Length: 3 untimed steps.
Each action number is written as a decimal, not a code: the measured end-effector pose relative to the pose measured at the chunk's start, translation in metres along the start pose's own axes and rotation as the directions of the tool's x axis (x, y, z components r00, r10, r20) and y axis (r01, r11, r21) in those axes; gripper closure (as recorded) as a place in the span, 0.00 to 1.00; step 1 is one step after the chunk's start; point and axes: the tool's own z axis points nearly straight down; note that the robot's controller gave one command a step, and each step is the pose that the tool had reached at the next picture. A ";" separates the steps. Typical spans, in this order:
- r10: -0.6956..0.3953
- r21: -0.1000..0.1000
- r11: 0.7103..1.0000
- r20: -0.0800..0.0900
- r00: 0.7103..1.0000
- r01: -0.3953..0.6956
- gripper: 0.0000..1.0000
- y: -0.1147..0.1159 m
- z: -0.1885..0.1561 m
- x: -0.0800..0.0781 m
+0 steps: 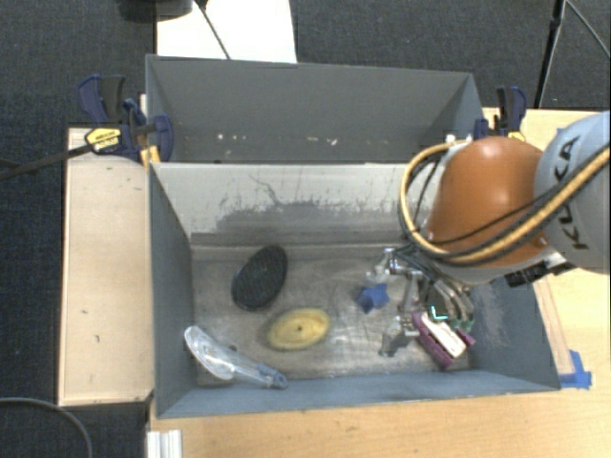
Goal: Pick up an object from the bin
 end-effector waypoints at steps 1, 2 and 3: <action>-0.132 0.000 0.991 0.010 0.991 0.132 0.00 0.055 0.105 -0.112; -0.064 -0.003 0.998 0.013 0.998 0.064 0.00 0.144 0.117 -0.089; 0.051 -0.003 0.999 0.010 0.999 -0.051 0.00 0.179 0.083 -0.095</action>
Offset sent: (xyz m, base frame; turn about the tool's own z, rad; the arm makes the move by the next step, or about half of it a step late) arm 0.1087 0.0547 -0.1027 -0.1303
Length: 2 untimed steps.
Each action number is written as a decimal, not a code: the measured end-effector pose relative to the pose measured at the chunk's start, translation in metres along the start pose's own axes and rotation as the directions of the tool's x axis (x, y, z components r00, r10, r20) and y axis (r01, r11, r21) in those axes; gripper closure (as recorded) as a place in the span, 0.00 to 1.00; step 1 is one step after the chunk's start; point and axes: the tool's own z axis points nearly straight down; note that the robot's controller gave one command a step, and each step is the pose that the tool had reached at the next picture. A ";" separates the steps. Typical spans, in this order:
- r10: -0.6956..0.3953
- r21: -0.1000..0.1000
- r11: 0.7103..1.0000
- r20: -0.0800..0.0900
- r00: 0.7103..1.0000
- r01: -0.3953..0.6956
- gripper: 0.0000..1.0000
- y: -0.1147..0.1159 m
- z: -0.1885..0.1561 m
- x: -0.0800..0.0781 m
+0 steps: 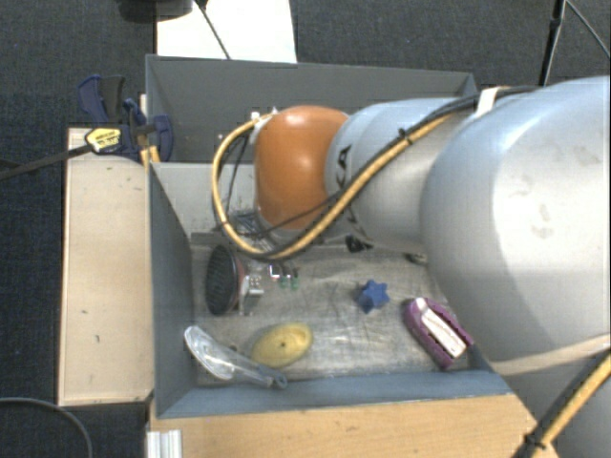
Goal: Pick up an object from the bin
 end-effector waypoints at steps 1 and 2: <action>0.124 0.038 0.992 -0.013 0.992 -0.123 0.00 0.021 0.033 -0.015; 0.125 0.038 0.992 -0.009 0.992 -0.124 1.00 0.019 0.034 -0.016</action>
Offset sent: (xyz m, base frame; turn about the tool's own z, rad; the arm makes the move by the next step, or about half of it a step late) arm 0.0124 0.0360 -0.0366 0.1230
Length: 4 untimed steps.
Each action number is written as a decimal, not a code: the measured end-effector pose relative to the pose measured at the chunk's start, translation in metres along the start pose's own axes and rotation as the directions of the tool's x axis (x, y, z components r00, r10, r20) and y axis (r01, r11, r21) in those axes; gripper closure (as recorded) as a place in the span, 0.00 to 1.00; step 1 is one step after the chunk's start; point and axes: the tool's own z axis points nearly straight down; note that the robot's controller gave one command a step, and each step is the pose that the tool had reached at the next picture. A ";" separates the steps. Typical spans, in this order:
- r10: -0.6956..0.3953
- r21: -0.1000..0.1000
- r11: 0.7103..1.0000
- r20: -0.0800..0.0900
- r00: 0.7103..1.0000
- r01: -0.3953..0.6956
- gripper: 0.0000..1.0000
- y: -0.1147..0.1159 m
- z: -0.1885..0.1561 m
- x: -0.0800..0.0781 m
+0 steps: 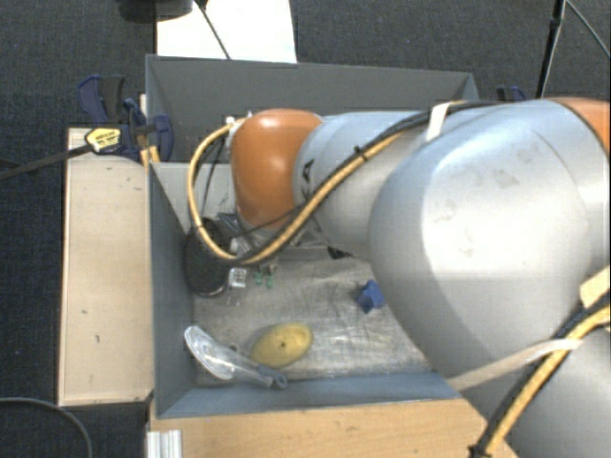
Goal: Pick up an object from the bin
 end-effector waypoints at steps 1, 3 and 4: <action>-0.005 -0.037 0.999 0.013 1.000 0.006 1.00 -0.001 -0.083 0.016; 0.195 -0.037 0.980 0.000 0.981 -0.195 0.00 -0.008 0.002 0.022; 0.193 -0.037 0.980 0.001 0.981 -0.193 1.00 -0.008 0.001 0.022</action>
Offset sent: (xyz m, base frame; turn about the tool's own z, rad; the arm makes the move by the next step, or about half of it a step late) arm -0.0175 0.0055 0.0772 -0.0091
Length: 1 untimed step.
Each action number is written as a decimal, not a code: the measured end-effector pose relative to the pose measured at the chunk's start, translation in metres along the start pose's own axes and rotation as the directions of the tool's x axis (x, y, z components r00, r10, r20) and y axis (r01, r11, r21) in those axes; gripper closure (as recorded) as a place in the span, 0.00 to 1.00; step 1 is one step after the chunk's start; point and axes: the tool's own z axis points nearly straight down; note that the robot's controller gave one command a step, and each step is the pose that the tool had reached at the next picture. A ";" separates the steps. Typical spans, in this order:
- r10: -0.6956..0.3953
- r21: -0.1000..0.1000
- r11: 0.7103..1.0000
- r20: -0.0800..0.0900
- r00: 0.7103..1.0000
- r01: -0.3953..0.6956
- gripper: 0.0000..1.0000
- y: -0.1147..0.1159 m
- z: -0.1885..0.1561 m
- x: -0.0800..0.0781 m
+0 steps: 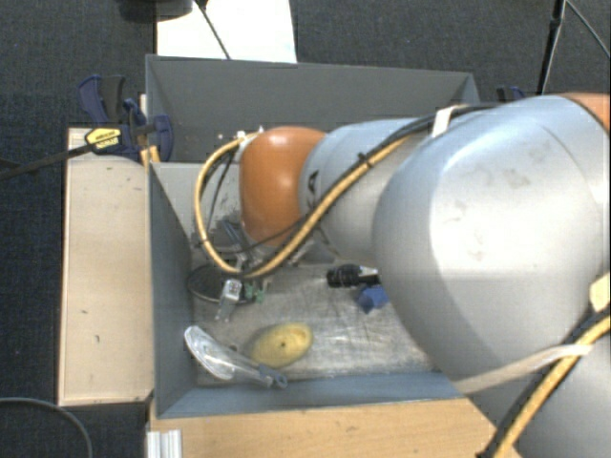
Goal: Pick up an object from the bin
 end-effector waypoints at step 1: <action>-0.021 -0.001 1.000 0.001 1.000 0.021 1.00 0.020 -0.144 -0.004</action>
Offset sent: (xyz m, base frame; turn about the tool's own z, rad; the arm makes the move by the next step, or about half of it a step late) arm 0.0088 0.0161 0.1398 -0.0134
